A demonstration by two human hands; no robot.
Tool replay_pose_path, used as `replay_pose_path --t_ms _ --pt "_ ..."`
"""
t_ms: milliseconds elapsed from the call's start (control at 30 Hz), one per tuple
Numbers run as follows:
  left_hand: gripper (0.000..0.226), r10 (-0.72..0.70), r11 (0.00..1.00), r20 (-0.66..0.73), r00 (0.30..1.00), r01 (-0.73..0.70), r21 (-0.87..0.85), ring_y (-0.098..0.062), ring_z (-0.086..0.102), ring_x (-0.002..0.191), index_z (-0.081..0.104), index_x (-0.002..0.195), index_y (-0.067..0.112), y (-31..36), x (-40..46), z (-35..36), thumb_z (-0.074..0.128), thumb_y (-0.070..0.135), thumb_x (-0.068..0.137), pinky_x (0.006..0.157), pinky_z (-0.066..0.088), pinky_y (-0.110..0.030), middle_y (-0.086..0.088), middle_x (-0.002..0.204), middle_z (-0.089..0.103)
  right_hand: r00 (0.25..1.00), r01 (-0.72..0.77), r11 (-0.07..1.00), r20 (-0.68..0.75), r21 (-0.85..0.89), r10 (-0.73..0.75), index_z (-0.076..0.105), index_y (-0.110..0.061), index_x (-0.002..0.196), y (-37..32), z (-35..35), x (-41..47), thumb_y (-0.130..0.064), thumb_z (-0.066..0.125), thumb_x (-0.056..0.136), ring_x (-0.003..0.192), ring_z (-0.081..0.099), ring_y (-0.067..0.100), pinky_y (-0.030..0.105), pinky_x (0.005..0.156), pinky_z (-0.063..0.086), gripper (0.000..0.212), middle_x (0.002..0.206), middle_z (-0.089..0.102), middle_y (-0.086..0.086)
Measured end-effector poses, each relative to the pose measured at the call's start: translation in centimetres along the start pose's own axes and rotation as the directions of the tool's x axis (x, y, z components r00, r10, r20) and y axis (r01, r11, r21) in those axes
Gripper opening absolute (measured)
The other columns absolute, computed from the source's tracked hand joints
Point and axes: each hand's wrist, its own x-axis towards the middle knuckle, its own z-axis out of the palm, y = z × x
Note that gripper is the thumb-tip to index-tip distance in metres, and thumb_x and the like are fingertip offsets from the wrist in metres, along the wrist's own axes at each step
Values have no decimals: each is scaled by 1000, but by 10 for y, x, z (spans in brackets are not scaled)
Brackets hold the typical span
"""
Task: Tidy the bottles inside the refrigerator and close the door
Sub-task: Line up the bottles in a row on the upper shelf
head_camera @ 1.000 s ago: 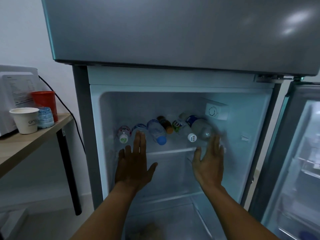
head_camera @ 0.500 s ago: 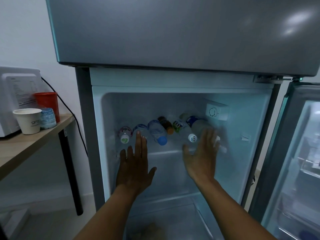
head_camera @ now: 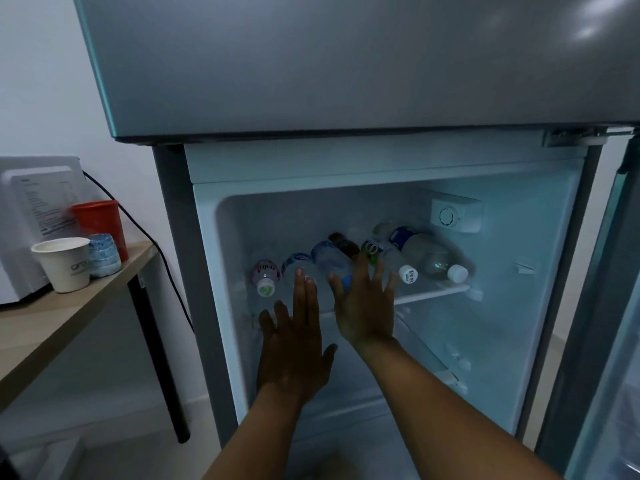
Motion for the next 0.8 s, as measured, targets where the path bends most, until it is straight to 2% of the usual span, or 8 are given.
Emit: replay_pose_path --t_ms 100,200,267,333,400,533,667,800 --pt "107 -7 1000 -1 1000 7 -4 -45 23 140 -32 144 2 1 0 1 35 66 92 112 24 -58 -19 148 -47 997 34 994 66 101 -41 19 -19 152 8 -5 3 -54 35 98 146 24 33 45 118 24 66 159 28 7" --pt "107 -9 1000 -5 1000 9 -4 -45 24 140 -32 145 2 1 0 3 36 66 92 112 23 -58 -19 148 -46 987 100 982 107 162 -119 21 -27 150 12 -11 4 -50 36 99 125 49 35 44 95 44 58 152 39 1" --pt "107 -9 1000 -3 1000 9 -3 -45 24 139 -31 145 2 1 1 4 36 66 92 112 23 -58 -19 149 -46 983 113 986 130 126 -130 21 -27 148 13 -11 5 -49 38 100 110 58 37 39 76 43 56 143 48 5" --pt "107 -13 1000 3 1000 13 -1 -45 24 139 -30 146 2 2 1 3 37 66 92 112 23 -58 -19 149 -46 983 108 990 139 95 -121 22 -26 146 14 -12 6 -48 41 100 102 60 38 35 71 37 55 137 52 8" --pt "107 -16 1000 8 1000 16 -9 -45 24 140 -28 147 3 1 0 2 38 65 91 112 23 -58 -18 150 -45 978 117 983 156 140 -138 22 -27 147 14 -12 7 -49 42 99 108 59 38 36 74 40 56 144 47 6" --pt "106 -9 998 23 1000 10 -56 -42 21 143 -32 146 5 -2 -2 -2 41 61 93 115 20 -55 -14 150 -46 953 231 941 140 246 -270 14 -32 153 18 -24 -1 -35 45 99 128 48 29 43 99 45 62 158 30 -5" --pt "103 -6 996 47 999 10 -93 -38 17 145 -39 142 8 -3 -4 -6 41 53 95 117 18 -53 -8 149 -48 942 212 977 264 13 -208 19 -22 153 36 -35 -19 -38 35 103 132 41 30 42 103 42 54 151 38 7" --pt "98 3 994 101 995 8 -108 -35 10 149 -36 144 9 0 -8 -18 40 50 96 118 15 -55 -9 152 -43 907 154 986 407 -71 -112 23 -21 154 47 -61 -35 -42 36 103 148 23 25 39 116 30 56 163 21 7"
